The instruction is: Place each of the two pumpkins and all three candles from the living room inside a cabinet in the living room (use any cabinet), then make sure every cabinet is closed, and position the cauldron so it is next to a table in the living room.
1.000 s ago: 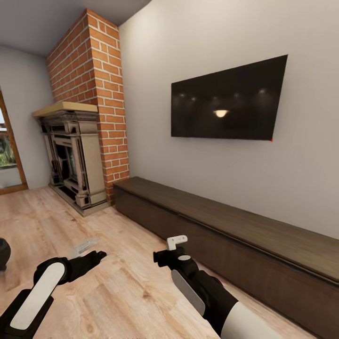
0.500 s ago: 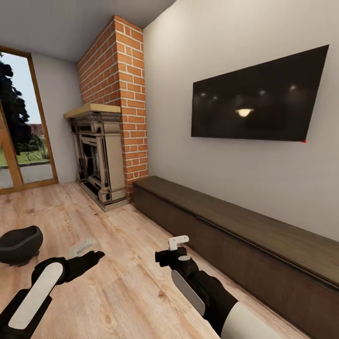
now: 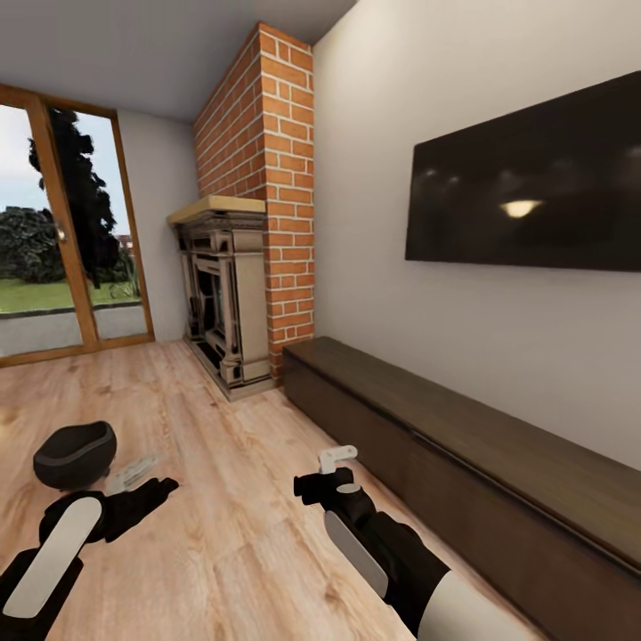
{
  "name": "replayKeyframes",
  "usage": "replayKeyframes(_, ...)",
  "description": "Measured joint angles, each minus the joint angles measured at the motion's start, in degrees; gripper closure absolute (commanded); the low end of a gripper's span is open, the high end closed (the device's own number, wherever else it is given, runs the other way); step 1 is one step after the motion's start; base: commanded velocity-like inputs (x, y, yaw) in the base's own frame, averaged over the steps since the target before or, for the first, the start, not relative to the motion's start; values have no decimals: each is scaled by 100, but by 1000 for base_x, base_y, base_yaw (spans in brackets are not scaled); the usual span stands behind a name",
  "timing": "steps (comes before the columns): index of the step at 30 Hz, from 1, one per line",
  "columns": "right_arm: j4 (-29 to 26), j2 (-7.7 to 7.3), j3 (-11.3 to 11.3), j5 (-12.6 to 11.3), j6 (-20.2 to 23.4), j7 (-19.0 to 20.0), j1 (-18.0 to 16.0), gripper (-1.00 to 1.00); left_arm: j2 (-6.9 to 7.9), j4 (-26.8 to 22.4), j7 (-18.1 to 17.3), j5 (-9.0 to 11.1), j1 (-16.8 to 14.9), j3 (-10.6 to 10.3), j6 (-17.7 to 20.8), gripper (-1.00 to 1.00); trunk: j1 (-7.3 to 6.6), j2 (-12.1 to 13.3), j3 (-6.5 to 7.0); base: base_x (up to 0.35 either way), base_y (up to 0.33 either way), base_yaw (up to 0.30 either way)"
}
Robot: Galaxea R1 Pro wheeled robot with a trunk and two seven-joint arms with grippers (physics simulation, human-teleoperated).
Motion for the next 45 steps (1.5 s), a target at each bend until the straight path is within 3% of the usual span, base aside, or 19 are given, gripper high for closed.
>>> replayKeyframes(13, 3, 0, 2, -34, 2, -157, 0, -100, 1, 97, 1, 0, 0, 11, 0, -100, 0, 0, -40, 311, -123, 272)
replayKeyframes(17, 2, -7, 1, -36, -3, -151, 1, -100, 1, 128, -1, 5, -1, 26, 2, -100, 0, 0, -54, 300, 104, 269)
replayKeyframes(25, -12, -19, -6, -39, -15, -152, 1, -100, 1, 183, -20, 15, -1, 268, 2, -100, 0, 0, -86, 298, 140, 185)
replayKeyframes(45, -16, -23, -7, -28, -65, -158, 1, -100, 1, 185, -21, 8, -1, 286, 2, -100, 0, 0, -51, 330, 56, 190)
